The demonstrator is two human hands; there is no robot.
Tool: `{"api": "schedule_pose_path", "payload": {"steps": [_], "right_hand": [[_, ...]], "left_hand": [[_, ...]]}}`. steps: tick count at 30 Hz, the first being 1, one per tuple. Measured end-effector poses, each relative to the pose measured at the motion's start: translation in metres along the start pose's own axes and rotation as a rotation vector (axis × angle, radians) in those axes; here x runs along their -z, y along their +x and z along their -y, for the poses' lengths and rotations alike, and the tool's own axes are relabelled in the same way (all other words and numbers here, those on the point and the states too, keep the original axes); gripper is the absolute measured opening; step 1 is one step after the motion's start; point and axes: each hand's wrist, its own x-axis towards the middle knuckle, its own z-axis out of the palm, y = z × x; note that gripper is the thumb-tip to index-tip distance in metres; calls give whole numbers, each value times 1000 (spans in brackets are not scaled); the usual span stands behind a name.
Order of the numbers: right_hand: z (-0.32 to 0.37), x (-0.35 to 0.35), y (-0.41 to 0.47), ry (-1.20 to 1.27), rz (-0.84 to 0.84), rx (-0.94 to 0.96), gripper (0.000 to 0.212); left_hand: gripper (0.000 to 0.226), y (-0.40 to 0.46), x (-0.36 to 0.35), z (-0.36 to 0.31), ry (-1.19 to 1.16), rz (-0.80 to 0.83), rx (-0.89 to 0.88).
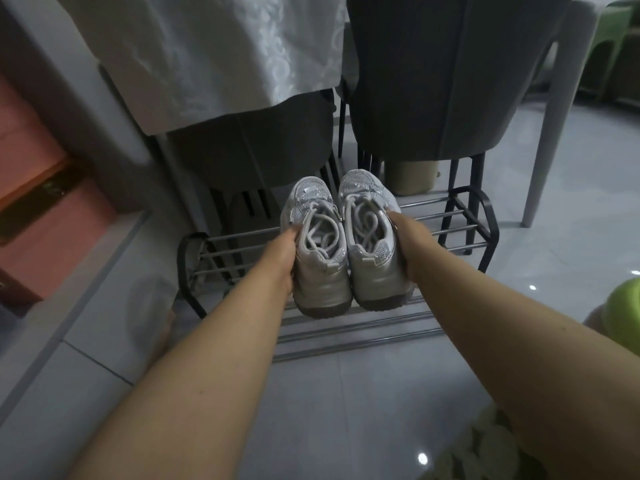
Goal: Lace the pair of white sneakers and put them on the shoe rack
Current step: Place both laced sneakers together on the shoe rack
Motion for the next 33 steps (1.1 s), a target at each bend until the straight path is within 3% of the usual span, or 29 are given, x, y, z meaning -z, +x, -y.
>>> {"api": "schedule_pose_path", "payload": {"steps": [4,10,18,26,29,33], "right_hand": [[-1,-7,39,-6,4,-4,39],[3,-14,86,-24,20,-52,56],[4,-20,104,-61,-16,-74,48],[2,-21,102,-103,16,-79,61],[-1,-17,104,-137,54,-96,79],[-42,12,178,-221,-81,-123,131]], "left_hand": [[38,35,-4,-5,-1,-21,25],[41,79,-9,-10,0,-4,55],[34,108,-11,-7,6,-10,50],[32,121,-3,5,103,-26,38],[50,120,-2,5,137,-47,24],[57,119,-1,7,142,-80,36]]}}
